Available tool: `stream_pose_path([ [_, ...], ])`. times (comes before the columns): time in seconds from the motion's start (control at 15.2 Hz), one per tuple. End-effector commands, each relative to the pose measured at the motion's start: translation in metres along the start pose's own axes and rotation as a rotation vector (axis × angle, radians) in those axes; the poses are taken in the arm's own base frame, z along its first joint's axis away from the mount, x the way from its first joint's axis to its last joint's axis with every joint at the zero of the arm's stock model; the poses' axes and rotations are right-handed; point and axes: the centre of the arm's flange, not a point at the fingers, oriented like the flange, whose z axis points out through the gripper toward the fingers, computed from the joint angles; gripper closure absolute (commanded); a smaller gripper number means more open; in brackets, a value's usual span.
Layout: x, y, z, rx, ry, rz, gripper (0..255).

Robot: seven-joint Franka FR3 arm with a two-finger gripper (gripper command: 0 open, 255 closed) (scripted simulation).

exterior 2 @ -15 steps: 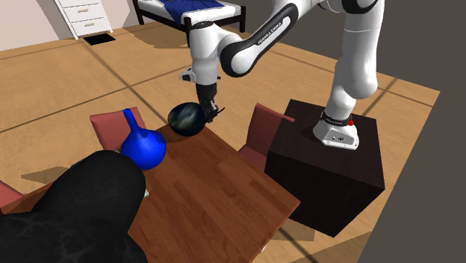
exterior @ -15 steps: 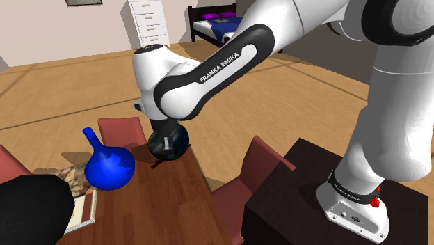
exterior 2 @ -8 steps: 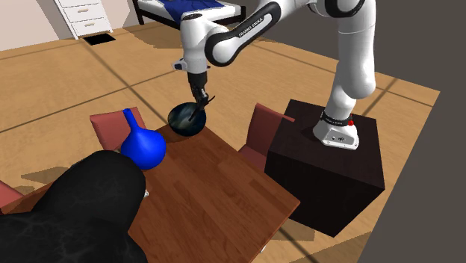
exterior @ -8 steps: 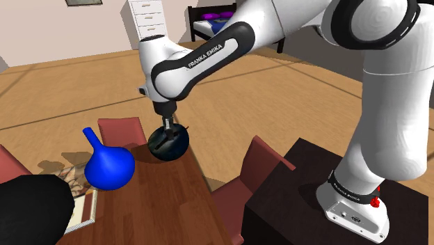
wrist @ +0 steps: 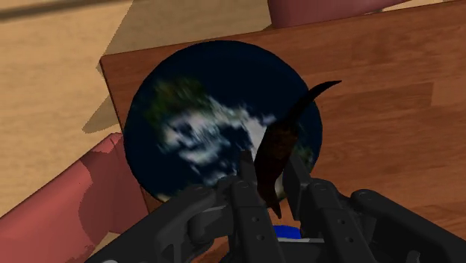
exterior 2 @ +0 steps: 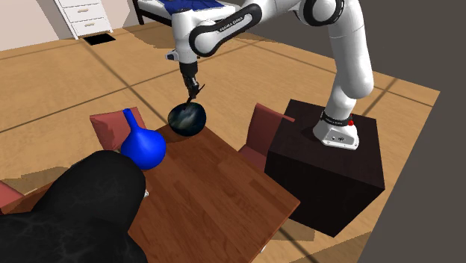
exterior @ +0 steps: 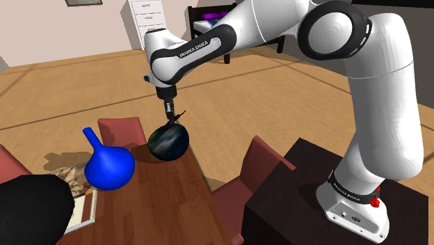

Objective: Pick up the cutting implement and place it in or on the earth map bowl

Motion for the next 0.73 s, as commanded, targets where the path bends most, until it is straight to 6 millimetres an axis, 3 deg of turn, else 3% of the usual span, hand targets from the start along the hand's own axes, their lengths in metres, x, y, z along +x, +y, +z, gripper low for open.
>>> stream_pose_path([
  [0.0, 0.0, 0.028, -0.002, 0.0, 0.0, -0.001, 255],
  [0.13, -0.001, 0.053, -0.003, 0.0, 0.0, -0.001, 255],
  [0.66, -0.004, 0.054, 0.039, 0.0, 0.0, -0.001, 255],
])
